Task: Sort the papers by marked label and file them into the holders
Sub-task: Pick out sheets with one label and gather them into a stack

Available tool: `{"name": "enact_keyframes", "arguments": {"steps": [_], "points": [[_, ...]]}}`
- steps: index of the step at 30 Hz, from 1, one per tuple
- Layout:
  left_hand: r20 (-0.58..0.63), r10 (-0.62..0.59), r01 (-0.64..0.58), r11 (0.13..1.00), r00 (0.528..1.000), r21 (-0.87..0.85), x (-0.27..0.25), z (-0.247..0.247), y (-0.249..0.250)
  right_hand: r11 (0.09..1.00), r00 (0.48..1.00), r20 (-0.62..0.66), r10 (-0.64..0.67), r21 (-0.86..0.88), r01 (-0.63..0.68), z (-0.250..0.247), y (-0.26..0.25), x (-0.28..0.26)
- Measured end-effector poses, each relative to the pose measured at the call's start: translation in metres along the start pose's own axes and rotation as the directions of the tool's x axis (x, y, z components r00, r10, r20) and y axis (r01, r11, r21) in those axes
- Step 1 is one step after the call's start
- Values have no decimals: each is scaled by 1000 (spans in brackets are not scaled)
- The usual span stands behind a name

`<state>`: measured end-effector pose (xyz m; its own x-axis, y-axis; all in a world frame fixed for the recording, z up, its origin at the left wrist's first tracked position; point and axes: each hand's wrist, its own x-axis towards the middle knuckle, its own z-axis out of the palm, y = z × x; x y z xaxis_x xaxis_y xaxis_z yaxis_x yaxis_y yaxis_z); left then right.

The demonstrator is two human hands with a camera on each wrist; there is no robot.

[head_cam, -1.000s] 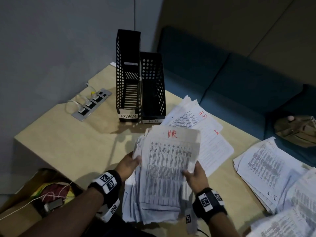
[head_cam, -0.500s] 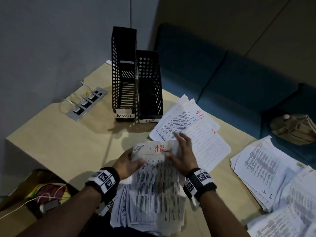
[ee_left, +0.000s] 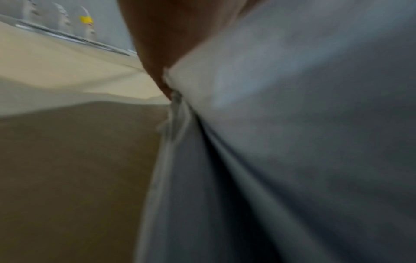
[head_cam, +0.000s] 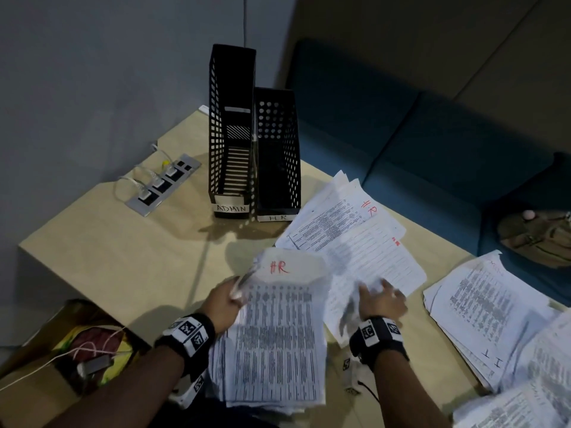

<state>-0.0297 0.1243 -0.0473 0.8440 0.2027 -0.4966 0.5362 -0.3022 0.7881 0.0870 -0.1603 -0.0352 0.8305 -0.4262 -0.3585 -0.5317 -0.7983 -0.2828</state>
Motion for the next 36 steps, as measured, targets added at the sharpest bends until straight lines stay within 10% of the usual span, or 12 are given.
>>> {"name": "enact_keyframes", "arguments": {"steps": [6,20,36], "points": [[-186,-121,110,991,975,-71,17,-28,-10,967,967,86,239,65,-245,-9,42,14],[-165,-134,153,982,977,109,30,-45,-23,970,975,82,208,-145,-194,4,25,20],[-76,-224,216,971,972,-99,37,-48,-35,815,967,112,229,521,-254,10,2,43]]}}
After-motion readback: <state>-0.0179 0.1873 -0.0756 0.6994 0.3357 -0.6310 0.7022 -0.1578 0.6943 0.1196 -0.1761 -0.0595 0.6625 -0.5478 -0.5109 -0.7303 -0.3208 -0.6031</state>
